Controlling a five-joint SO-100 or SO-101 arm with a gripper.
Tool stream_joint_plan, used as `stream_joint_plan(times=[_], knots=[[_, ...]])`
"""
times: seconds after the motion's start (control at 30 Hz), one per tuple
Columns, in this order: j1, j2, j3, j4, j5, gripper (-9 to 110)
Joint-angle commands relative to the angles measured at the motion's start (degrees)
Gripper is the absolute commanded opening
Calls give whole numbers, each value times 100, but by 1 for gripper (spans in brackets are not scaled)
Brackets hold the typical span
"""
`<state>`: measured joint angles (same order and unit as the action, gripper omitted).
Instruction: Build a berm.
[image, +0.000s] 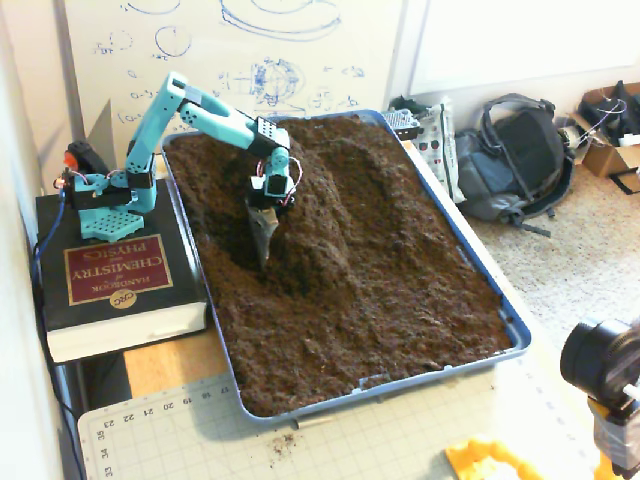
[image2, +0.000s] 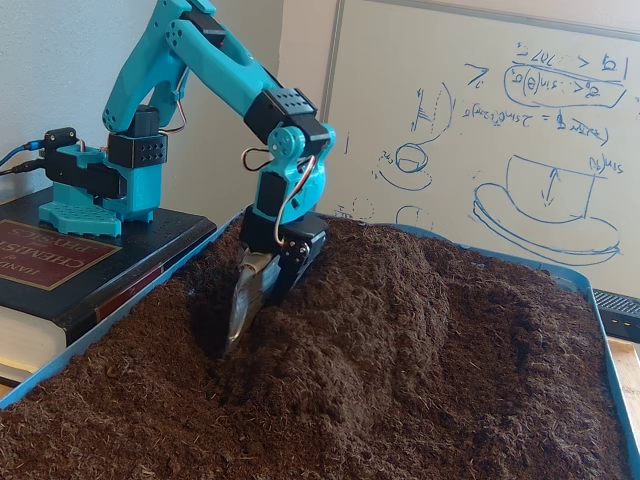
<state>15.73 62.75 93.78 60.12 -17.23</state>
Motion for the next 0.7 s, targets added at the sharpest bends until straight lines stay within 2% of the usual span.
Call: stream_joint_plan(times=[0.0, 0.67], knots=[[-158, 650, -668, -141, -35, 1], [-466, 2109, -650, -132, -26, 1]])
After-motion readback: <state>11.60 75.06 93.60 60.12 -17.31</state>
